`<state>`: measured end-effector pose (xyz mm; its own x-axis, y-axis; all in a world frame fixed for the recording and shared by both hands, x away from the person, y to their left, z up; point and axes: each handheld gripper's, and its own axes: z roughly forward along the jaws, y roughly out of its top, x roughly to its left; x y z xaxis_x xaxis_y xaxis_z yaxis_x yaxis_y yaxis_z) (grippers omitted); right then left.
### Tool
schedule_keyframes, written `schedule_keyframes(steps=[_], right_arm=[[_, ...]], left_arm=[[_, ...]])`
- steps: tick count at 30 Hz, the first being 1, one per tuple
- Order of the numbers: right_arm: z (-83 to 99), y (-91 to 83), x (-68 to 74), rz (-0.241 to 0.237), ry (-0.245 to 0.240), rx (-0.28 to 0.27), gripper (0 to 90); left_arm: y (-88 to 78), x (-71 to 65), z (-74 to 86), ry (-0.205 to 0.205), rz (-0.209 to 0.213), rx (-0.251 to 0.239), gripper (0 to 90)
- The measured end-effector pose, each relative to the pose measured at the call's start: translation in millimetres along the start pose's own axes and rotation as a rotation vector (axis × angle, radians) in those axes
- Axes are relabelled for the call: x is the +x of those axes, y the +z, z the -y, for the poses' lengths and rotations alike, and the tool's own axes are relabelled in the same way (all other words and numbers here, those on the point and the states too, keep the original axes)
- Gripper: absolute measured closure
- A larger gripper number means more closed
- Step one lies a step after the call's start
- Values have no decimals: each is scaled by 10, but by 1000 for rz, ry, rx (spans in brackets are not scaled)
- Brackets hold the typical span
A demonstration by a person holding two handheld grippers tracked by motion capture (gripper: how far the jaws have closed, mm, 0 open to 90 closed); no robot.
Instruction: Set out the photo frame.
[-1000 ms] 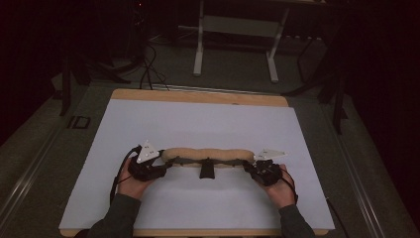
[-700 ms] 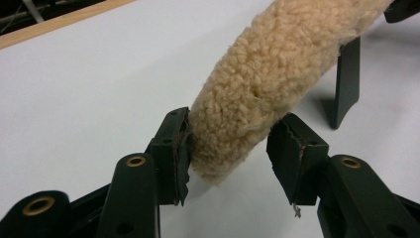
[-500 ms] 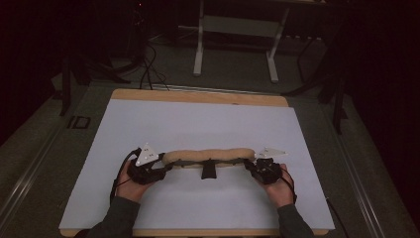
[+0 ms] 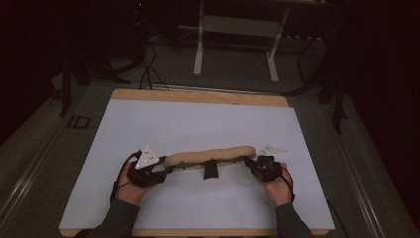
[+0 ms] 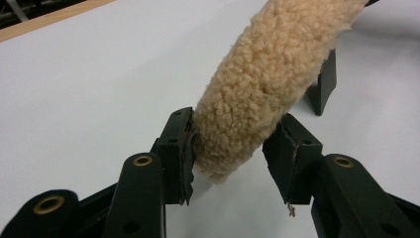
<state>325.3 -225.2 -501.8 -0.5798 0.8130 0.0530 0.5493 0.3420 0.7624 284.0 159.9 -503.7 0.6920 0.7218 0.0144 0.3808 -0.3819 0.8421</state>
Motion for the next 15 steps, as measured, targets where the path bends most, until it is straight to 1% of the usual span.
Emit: schedule_keyframes(steps=[4, 6, 9, 13, 15], right_arm=[[-14, 30, 32, 7, -14, 4, 900], [-21, 47, 44, 11, -14, 2, 899], [-29, 60, 45, 17, -5, -2, 900], [-39, 76, 45, 12, 17, -4, 900], [-44, 81, 46, 13, 18, -7, 900]], left_arm=[[-1, -9, 2, 0, 3, -1, 564], [-2, -12, 6, 0, 6, -4, 567], [-7, -23, 9, 3, 9, -3, 570], [-10, -36, 11, 3, 11, -3, 574], [-10, -39, 12, 3, 11, -3, 575]])
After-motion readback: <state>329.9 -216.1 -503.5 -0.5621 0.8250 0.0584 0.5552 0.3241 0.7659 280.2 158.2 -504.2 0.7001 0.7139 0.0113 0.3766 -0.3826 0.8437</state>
